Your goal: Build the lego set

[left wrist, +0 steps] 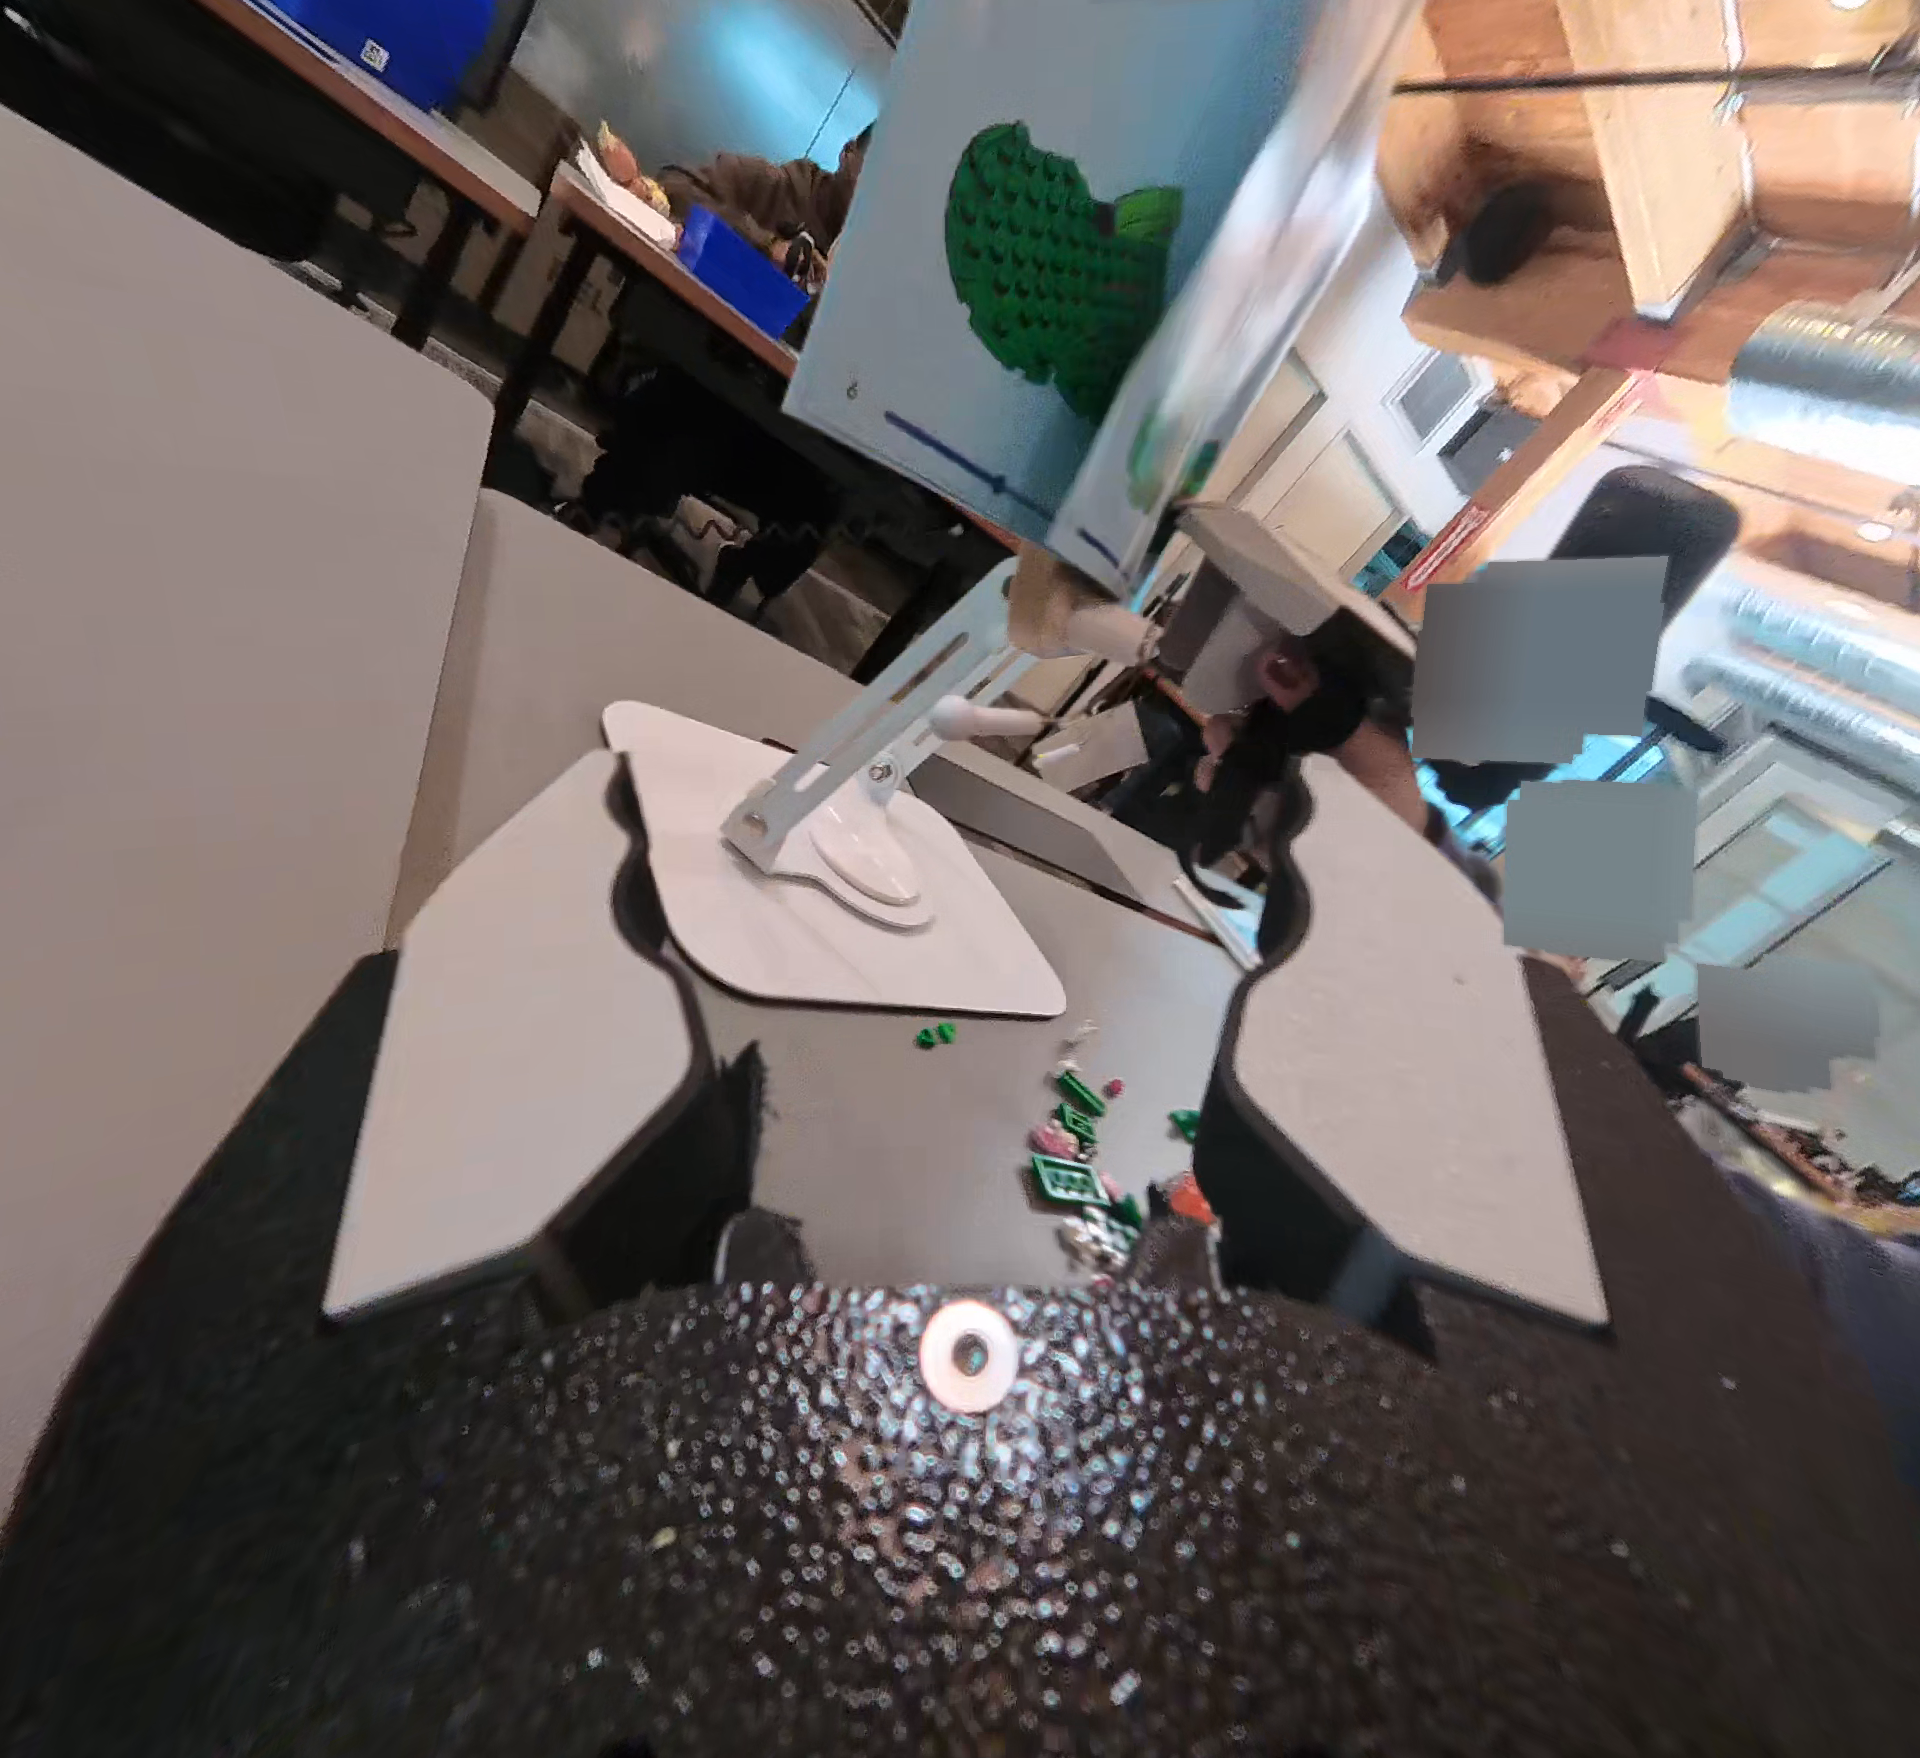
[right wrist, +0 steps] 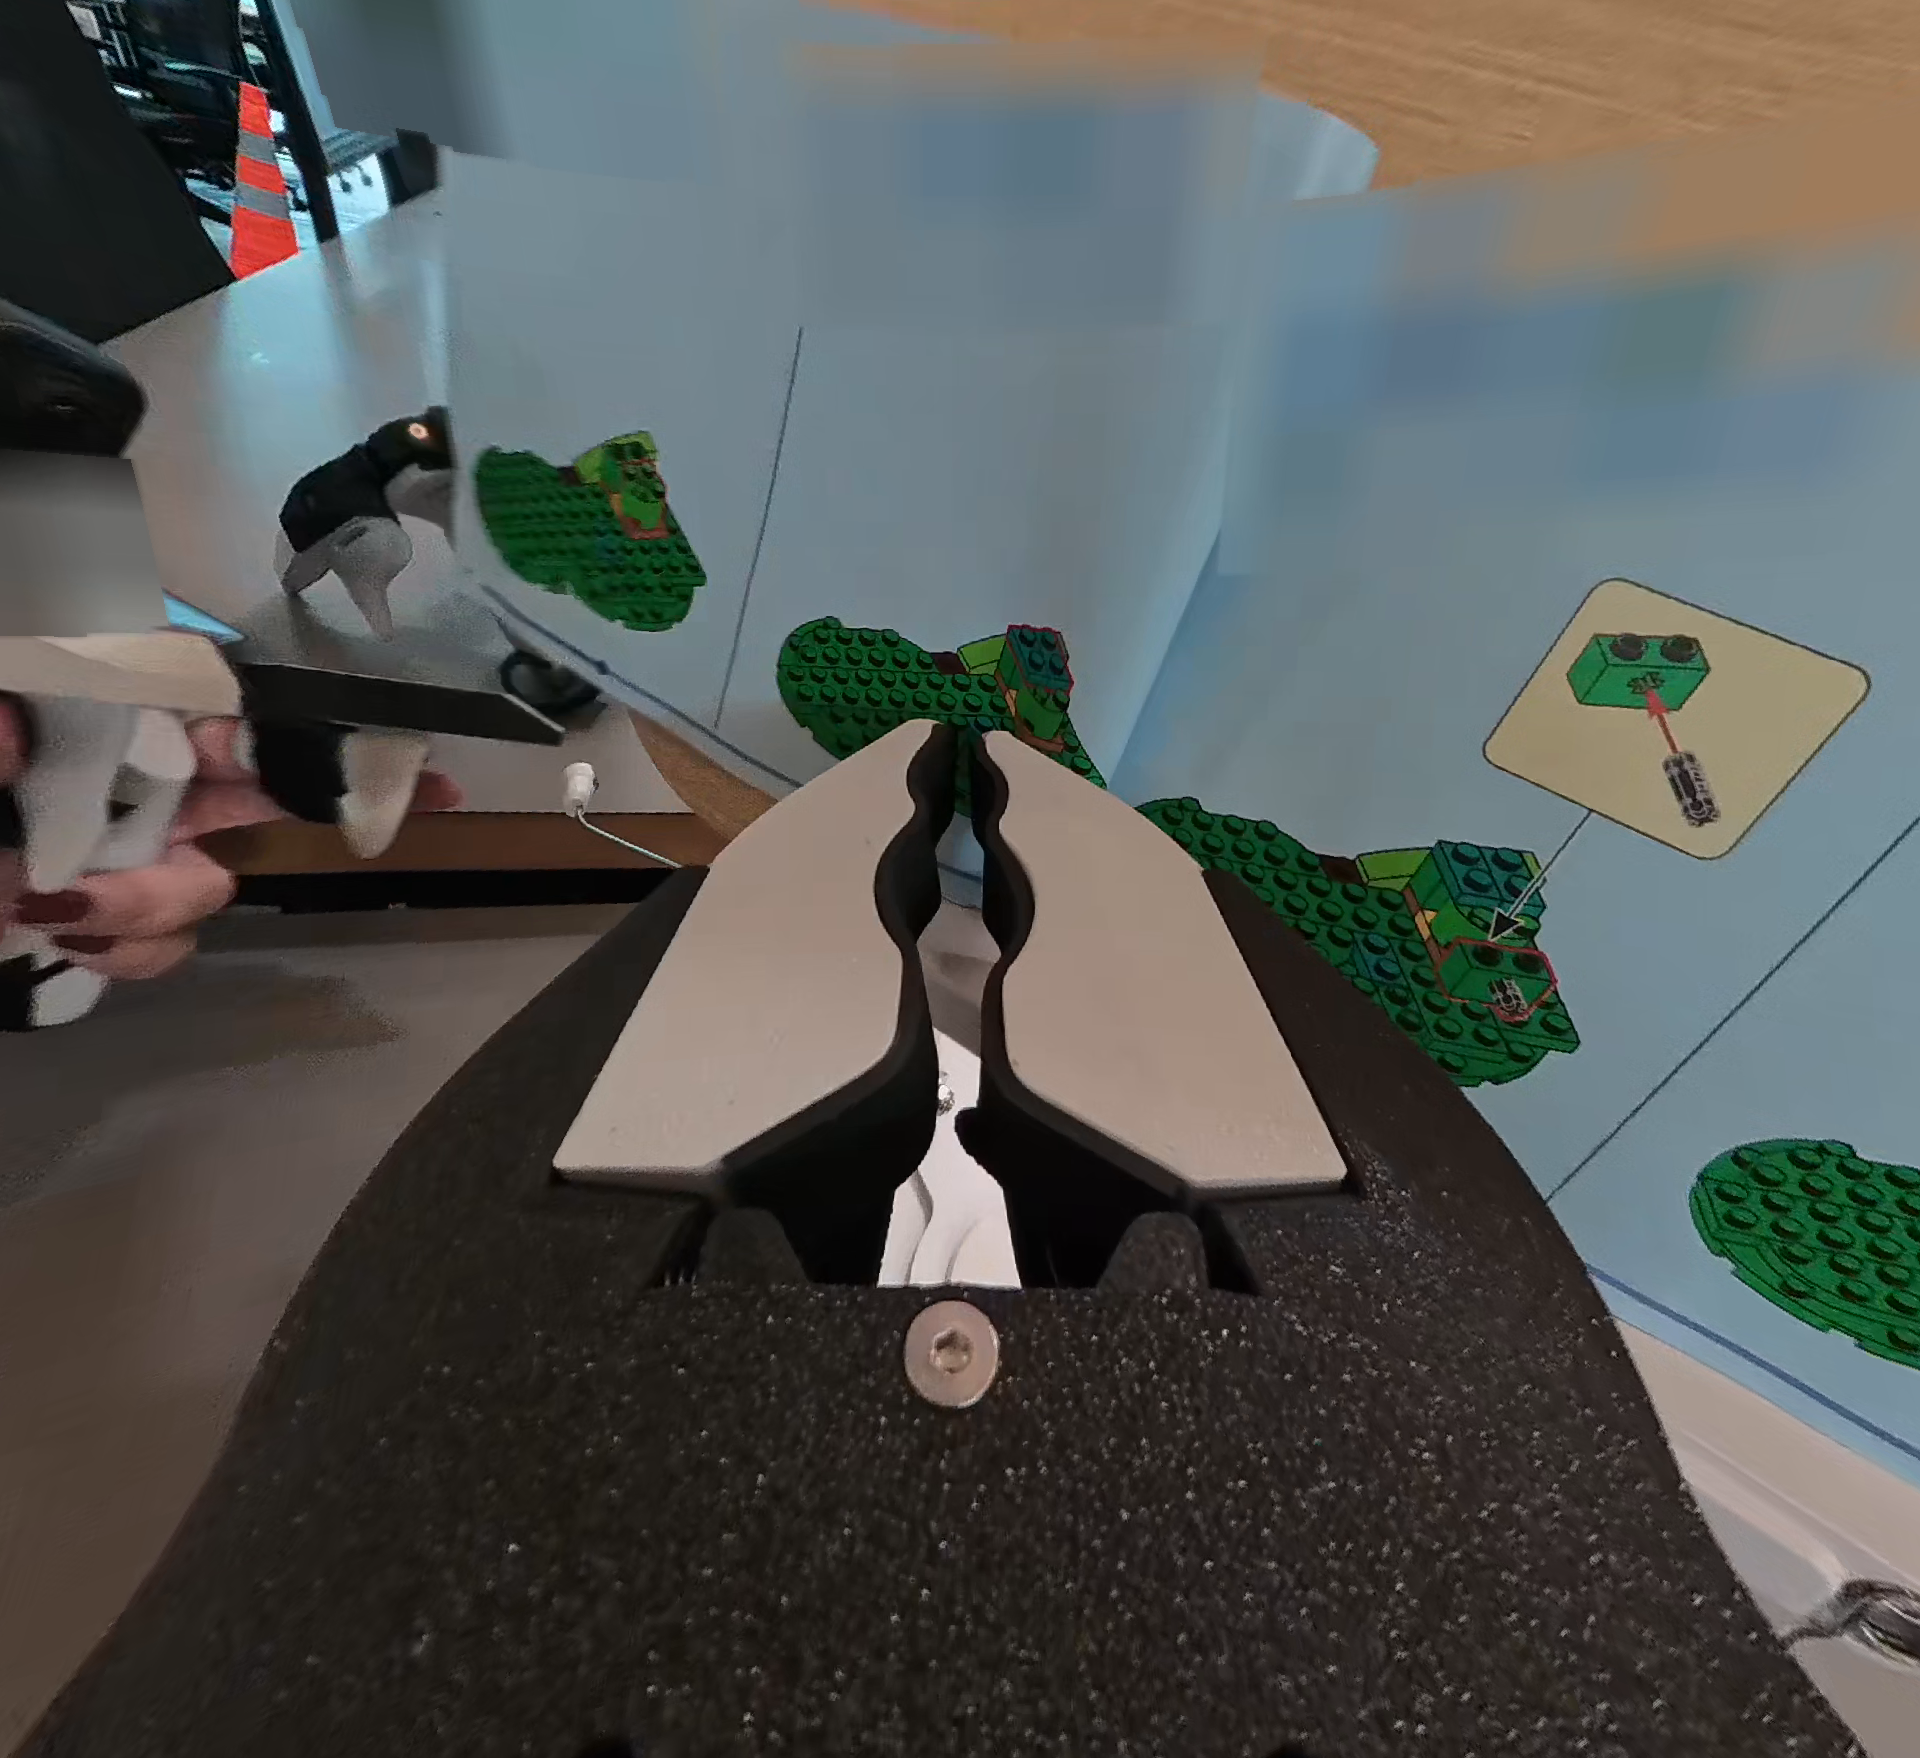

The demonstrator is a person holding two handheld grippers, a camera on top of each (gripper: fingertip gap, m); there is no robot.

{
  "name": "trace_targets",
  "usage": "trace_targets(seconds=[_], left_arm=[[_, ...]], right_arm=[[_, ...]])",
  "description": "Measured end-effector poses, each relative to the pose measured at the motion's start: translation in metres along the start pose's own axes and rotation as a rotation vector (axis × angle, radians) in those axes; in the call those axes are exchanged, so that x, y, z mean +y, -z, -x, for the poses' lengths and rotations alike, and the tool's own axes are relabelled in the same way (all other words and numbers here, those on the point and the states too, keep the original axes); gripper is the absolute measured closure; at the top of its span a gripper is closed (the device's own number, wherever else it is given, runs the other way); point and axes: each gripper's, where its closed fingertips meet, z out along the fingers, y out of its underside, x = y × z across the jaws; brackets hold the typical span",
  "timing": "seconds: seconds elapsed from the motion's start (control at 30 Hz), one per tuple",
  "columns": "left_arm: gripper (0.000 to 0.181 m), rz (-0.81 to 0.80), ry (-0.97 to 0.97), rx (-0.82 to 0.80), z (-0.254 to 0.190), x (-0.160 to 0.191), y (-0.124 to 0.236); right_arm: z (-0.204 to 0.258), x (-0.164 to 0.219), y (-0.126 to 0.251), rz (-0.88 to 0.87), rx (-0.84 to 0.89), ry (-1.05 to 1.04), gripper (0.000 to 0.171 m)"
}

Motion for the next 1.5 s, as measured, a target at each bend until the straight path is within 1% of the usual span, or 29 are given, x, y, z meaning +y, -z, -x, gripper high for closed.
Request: trace_targets(seconds=[0.07, 0.1, 0.13, 0.17, 0.3, 0.33, 0.4, 0.5, 0.53, 0.57, 0.63, 0.67, 0.7, 0.8, 0.9, 1.07, 1.17, 1.2, 1.3, 1.33, 1.4, 1.47, 1.5], left_arm=[[0.054, 0.023, -0.032, 0.016, 0.002, 0.001, -0.014], [0.05, 0.023, -0.038, 0.032, 0.001, -0.002, -0.021], [0.05, 0.004, -0.051, 0.054, -0.001, -0.007, -0.025], [0.055, -0.025, -0.066, 0.073, -0.004, -0.014, -0.028], [0.088, -0.154, -0.135, 0.065, -0.004, -0.045, -0.028], [0.098, -0.172, -0.15, 0.075, -0.006, -0.05, -0.026], [0.123, -0.208, -0.197, 0.094, -0.012, -0.061, -0.021], [0.172, -0.225, -0.275, 0.127, -0.025, -0.068, -0.014], [0.179, -0.206, -0.274, 0.144, -0.028, -0.066, -0.014], [0.181, -0.185, -0.263, 0.152, -0.03, -0.064, -0.014], [0.181, -0.17, -0.254, 0.157, -0.031, -0.062, -0.014], [0.181, -0.173, -0.258, 0.155, -0.032, -0.062, -0.014], [0.181, -0.175, -0.261, 0.153, -0.032, -0.062, -0.014], [0.181, -0.154, -0.257, 0.166, -0.035, -0.058, -0.019], [0.181, -0.12, -0.248, 0.201, -0.044, -0.054, -0.028], [0.181, -0.057, -0.291, 0.192, -0.055, -0.045, -0.048], [0.181, -0.074, -0.309, 0.156, -0.051, -0.048, -0.049], [0.176, -0.102, -0.303, 0.158, -0.05, -0.053, -0.045], [0.126, -0.156, -0.254, 0.148, -0.044, -0.064, -0.032], [0.115, -0.146, -0.247, 0.147, -0.042, -0.064, -0.029], [0.103, -0.094, -0.232, 0.168, -0.042, -0.058, -0.028], [0.101, -0.03, -0.227, 0.179, -0.041, -0.05, -0.03], [0.104, -0.001, -0.235, 0.179, -0.041, -0.047, -0.032]], right_arm=[[0.002, 0.0, 0.0, 0.004, -0.009, 0.006, 0.169], [0.003, 0.001, 0.0, 0.006, -0.011, 0.01, 0.169], [0.003, 0.001, 0.0, 0.009, -0.015, 0.018, 0.169], [0.005, 0.001, -0.001, 0.013, -0.02, 0.028, 0.169], [0.007, 0.004, -0.001, 0.028, -0.036, 0.062, 0.169], [0.009, 0.004, -0.002, 0.03, -0.043, 0.068, 0.169], [0.01, 0.005, -0.002, 0.034, -0.056, 0.077, 0.168], [0.021, 0.005, 0.0, 0.022, -0.12, 0.114, 0.161], [0.024, 0.002, 0.003, -0.006, -0.129, 0.134, 0.157], [0.021, -0.005, 0.008, -0.055, -0.103, 0.149, 0.152], [0.005, -0.021, 0.02, -0.175, 0.01, 0.137, 0.147], [-0.003, -0.025, 0.025, -0.203, 0.056, 0.107, 0.143], [-0.008, -0.024, 0.027, -0.2, 0.07, 0.075, 0.137], [-0.008, -0.01, 0.017, -0.116, 0.021, 0.029, 0.122], [-0.002, -0.012, 0.014, -0.108, -0.004, 0.066, 0.121], [-0.008, -0.016, 0.013, -0.071, 0.047, 0.087, 0.12], [-0.003, -0.016, 0.01, -0.072, 0.027, 0.059, 0.118], [0.0, -0.017, 0.01, -0.08, 0.014, 0.064, 0.118], [0.009, -0.017, 0.007, -0.09, -0.03, 0.101, 0.114], [0.012, -0.017, 0.005, -0.091, -0.043, 0.11, 0.113], [0.013, -0.018, 0.003, -0.088, -0.053, 0.112, 0.113], [0.012, -0.017, 0.001, -0.08, -0.052, 0.102, 0.112], [0.011, -0.017, 0.001, -0.078, -0.049, 0.098, 0.112]])
